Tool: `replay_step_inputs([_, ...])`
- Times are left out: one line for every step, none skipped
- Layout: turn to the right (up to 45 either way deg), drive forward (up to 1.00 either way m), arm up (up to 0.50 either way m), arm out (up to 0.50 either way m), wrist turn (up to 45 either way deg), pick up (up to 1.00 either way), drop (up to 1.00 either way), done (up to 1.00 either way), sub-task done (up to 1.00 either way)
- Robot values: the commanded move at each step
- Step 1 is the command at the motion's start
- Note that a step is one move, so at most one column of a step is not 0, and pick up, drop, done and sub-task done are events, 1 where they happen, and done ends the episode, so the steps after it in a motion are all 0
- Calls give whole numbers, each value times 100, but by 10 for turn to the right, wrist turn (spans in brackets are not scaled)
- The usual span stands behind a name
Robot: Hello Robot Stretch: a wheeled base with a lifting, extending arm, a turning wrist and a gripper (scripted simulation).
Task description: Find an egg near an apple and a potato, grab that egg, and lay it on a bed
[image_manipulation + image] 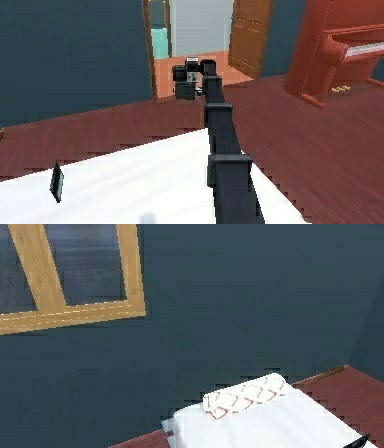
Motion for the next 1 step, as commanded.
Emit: replay_step_inputs([0, 0, 0, 0, -450, 0, 0, 0, 0])
